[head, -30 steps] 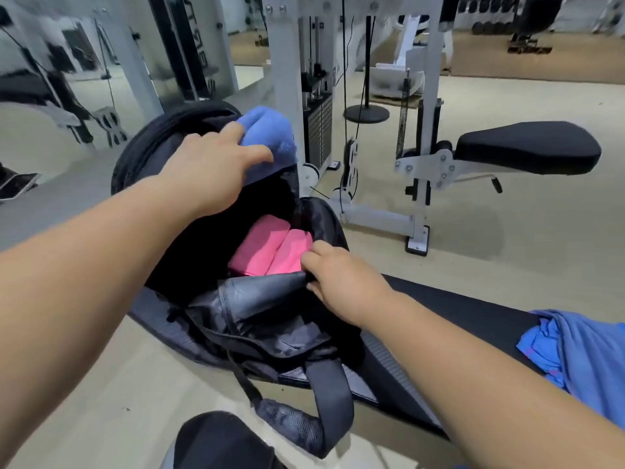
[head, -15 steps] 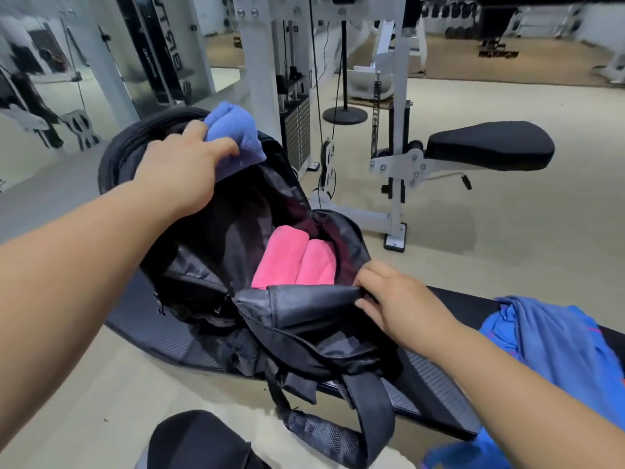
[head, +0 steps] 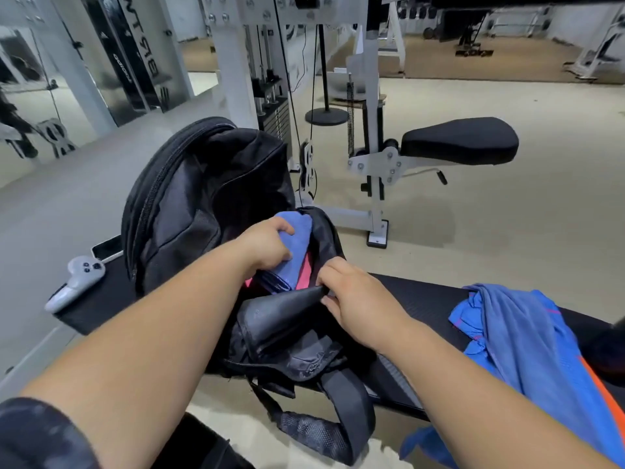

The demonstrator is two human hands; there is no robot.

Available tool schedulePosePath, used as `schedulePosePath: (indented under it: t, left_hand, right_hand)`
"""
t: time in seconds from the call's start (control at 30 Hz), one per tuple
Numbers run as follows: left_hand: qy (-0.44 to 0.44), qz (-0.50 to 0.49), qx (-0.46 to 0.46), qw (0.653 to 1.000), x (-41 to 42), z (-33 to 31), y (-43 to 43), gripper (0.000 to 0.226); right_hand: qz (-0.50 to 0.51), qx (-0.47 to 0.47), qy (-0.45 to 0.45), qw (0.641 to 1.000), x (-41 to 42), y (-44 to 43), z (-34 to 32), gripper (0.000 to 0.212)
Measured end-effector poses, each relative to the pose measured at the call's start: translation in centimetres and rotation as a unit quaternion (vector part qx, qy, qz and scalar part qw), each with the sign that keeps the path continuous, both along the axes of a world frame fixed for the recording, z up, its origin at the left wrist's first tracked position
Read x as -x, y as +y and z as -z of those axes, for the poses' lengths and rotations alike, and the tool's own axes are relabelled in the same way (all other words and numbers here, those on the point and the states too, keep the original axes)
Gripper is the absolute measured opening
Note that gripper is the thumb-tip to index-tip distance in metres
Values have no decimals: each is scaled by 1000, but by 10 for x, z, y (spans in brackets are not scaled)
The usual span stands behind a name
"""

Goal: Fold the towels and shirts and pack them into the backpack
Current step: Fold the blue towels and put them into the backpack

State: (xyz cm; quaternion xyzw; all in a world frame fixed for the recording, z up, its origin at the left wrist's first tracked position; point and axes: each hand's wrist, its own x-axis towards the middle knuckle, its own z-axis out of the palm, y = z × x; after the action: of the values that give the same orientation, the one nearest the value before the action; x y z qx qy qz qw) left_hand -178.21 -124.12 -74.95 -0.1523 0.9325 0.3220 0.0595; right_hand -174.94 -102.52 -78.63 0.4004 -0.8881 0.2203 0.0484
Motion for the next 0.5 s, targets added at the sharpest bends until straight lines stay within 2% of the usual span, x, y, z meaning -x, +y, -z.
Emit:
schedulePosePath:
  t: [0.17,0.27,0.3,0.33,0.4,0.43,0.5]
  left_hand:
    - [46,-81,-158,983,-4,28,-13,52]
    - [64,-65,-296,951,0,30,-11,52]
    - [64,-46,-311,947,2,32,-10,53]
    - [64,-19,-278,958,4,34,-11,54]
    - [42,56,-55,996,8,40,-15,59]
    - [23,93,73,993,9,43,-17,62]
    - [13,141,265,954,11,42,-19,67]
  right_hand:
    - [0,5,-2,1000,1,0,3,17]
    - [2,12,-2,1000,2,-1,4,17]
    - [3,13,-1,1000,2,-1,4,17]
    - [4,12,0,1000,2,-1,5,17]
    - [5,9,0,1000,1,0,5,16]
    - [6,8,0,1000,1,1,6,16]
    - [10,5,0,1000,-1,1,7,15]
